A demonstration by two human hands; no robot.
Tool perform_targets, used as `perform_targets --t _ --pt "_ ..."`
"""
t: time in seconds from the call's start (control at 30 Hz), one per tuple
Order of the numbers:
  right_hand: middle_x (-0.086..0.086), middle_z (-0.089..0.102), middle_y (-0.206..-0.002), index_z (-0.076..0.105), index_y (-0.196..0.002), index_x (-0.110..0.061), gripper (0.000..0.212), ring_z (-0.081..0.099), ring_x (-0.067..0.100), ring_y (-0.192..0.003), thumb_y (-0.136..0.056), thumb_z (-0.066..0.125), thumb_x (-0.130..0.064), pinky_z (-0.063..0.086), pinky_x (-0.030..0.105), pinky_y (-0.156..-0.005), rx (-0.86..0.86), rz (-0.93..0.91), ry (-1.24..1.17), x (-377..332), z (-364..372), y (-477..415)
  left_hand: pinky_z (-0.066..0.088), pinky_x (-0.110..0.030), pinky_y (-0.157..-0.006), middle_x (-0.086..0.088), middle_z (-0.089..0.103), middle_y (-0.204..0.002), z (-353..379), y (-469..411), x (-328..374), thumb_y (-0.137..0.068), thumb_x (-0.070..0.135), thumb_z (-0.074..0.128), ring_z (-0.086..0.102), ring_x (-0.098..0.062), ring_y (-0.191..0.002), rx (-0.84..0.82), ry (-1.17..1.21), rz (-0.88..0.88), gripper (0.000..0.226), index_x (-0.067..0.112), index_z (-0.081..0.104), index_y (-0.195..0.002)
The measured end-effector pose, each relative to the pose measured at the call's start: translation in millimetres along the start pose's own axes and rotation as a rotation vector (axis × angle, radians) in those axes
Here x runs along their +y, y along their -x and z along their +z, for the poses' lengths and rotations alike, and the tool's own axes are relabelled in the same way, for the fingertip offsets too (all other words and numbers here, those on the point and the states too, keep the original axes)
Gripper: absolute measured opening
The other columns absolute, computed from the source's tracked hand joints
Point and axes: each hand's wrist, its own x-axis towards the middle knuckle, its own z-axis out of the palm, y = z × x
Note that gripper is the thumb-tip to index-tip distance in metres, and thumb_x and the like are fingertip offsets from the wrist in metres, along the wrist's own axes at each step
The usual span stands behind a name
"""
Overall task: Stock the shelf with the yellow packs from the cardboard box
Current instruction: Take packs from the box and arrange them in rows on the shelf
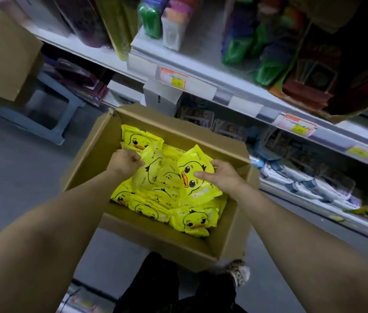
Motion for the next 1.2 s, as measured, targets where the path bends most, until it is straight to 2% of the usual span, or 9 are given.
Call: perform_targets --t 0.13,0.2,0.33,0.47,0.6,0.73,0.8,0.93,1.2 --pt "-0.001 0.075 -0.091 0.063 -0.088 -0.023 0.037 0.072 0.018 -0.085 -0.070 0.088 -0.042 0.059 0.036 -0.082 0.030 -0.059 0.048 20 -45 46 0.032 -0.028 -0.059 -0.001 0.045 -0.068 19 51 48 -0.092 0.018 0.065 0.041 -0.020 -0.068 -0.117 0.252 0.031 0.031 0.018 0.046 -0.068" --pt "0.000 0.076 -0.090 0.066 -0.088 -0.022 0.036 0.073 0.020 -0.083 -0.069 0.089 -0.041 0.059 0.045 -0.083 0.083 -0.081 0.036 27 -75 73 0.035 -0.030 -0.064 -0.003 0.046 -0.080 28 76 80 -0.096 0.019 0.059 0.041 -0.021 -0.072 -0.193 0.390 0.045 0.022 0.019 0.047 -0.079" --pt "0.008 0.076 -0.094 0.065 -0.090 -0.018 0.028 0.073 0.023 -0.082 -0.076 0.086 -0.030 0.058 0.040 -0.078 0.203 -0.113 0.007 39 -143 129 0.052 -0.039 -0.080 -0.010 0.066 -0.116 49 126 149 -0.101 0.020 0.051 0.063 -0.032 -0.101 -0.320 0.642 0.063 0.009 0.022 0.059 -0.103" --pt "0.007 0.077 -0.094 0.068 -0.091 -0.016 0.030 0.074 0.025 -0.085 -0.075 0.086 -0.034 0.058 0.042 -0.081 0.291 -0.206 0.005 54 -215 182 0.052 -0.036 -0.072 -0.011 0.068 -0.109 66 175 224 -0.102 0.015 0.046 0.065 -0.028 -0.092 -0.335 0.790 0.168 0.018 0.017 0.058 -0.116" --pt "0.007 0.077 -0.100 0.070 -0.093 -0.020 0.019 0.073 0.022 -0.081 -0.080 0.083 -0.026 0.058 0.039 -0.079 0.332 -0.292 -0.070 64 -271 229 0.045 -0.028 -0.061 -0.006 0.063 -0.090 76 218 294 -0.105 0.017 0.040 0.059 -0.016 -0.073 -0.283 0.777 0.276 0.016 0.018 0.055 -0.100" --pt "0.006 0.077 -0.097 0.069 -0.096 -0.014 0.027 0.074 0.026 -0.084 -0.079 0.084 -0.027 0.059 0.043 -0.080 0.402 -0.356 -0.151 71 -313 266 0.047 -0.044 -0.098 -0.001 0.060 -0.131 76 260 360 -0.100 0.046 0.048 0.058 -0.021 -0.112 -0.290 0.742 0.354 0.045 0.018 0.051 -0.134" --pt "0.008 0.077 -0.098 0.067 -0.097 -0.012 0.027 0.073 0.031 -0.090 -0.079 0.084 -0.024 0.058 0.053 -0.085 0.435 -0.393 -0.211 74 -329 283 0.048 -0.048 -0.100 -0.001 0.063 -0.129 74 275 386 -0.087 0.063 0.058 0.060 -0.023 -0.114 -0.355 0.751 0.362 0.065 0.017 0.054 -0.133" --pt "0.010 0.077 -0.098 0.067 -0.096 -0.012 0.027 0.072 0.035 -0.094 -0.078 0.084 -0.022 0.055 0.059 -0.088 0.495 -0.477 -0.258 76 -355 318 0.059 -0.030 -0.069 -0.007 0.076 -0.100 66 299 430 -0.090 0.018 0.065 0.073 -0.020 -0.084 -0.523 0.730 0.510 0.020 0.012 0.065 -0.109" --pt "0.010 0.077 -0.099 0.068 -0.105 -0.010 0.040 0.074 0.034 -0.093 -0.072 0.088 -0.017 0.057 0.058 -0.085 0.594 -0.596 -0.311 61 -404 374 0.056 -0.048 -0.087 -0.016 0.072 -0.109 26 326 493 -0.081 0.002 0.074 0.070 -0.033 -0.099 -0.461 0.551 0.640 0.039 0.003 0.062 -0.118"
